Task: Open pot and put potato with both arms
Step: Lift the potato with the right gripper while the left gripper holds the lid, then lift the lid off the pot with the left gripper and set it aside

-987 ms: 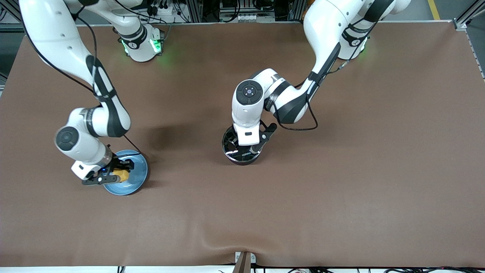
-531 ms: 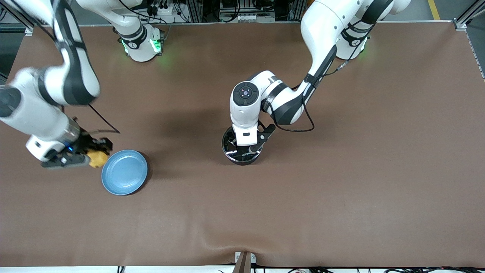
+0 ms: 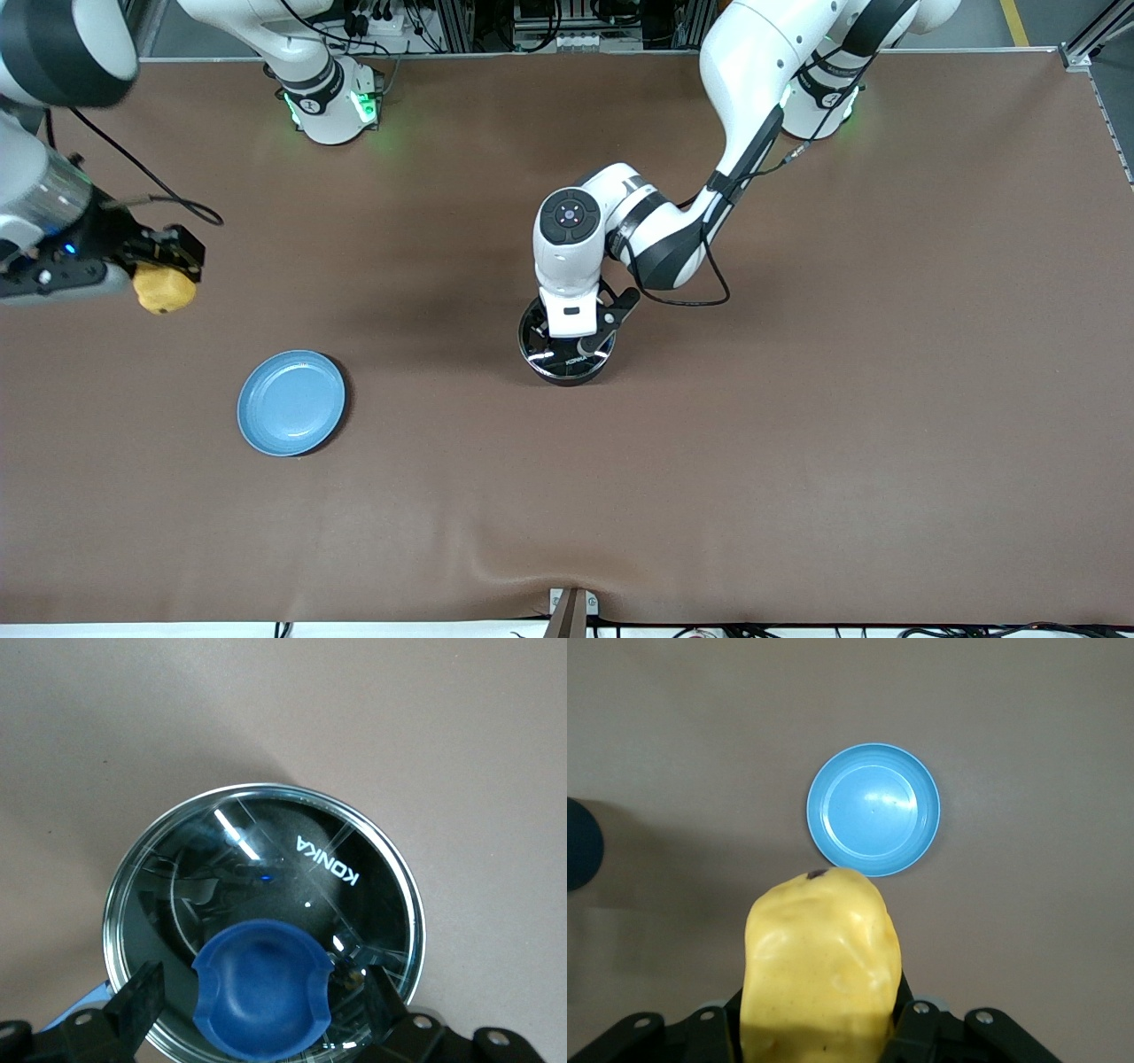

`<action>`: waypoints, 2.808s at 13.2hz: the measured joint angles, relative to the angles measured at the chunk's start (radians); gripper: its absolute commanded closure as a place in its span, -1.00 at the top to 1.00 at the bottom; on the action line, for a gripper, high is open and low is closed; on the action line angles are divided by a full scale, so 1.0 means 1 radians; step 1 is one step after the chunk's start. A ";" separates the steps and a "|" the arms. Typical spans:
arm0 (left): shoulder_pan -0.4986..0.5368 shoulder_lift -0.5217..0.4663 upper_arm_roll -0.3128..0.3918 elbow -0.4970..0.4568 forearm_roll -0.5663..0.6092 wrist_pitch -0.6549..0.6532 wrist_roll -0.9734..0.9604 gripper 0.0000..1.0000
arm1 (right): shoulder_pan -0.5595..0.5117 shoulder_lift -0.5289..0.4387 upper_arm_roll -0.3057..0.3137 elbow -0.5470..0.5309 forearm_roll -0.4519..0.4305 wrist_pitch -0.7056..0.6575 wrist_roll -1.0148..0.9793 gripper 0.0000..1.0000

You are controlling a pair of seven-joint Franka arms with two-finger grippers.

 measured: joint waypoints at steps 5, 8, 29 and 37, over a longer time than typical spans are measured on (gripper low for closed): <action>-0.001 0.000 0.000 0.000 0.001 0.000 0.017 0.80 | 0.000 0.005 0.000 0.022 0.000 -0.010 0.006 -0.65; -0.001 0.000 0.001 0.000 0.002 0.000 0.029 0.53 | 0.000 0.007 -0.001 0.022 0.000 -0.011 0.006 -0.65; 0.083 -0.244 0.010 0.039 0.003 -0.259 0.205 -1.00 | 0.003 0.008 0.001 0.024 0.000 -0.022 0.009 -0.67; 0.330 -0.364 0.009 -0.011 0.003 -0.439 0.644 -1.00 | 0.302 0.103 0.015 0.158 -0.072 -0.011 0.361 -0.80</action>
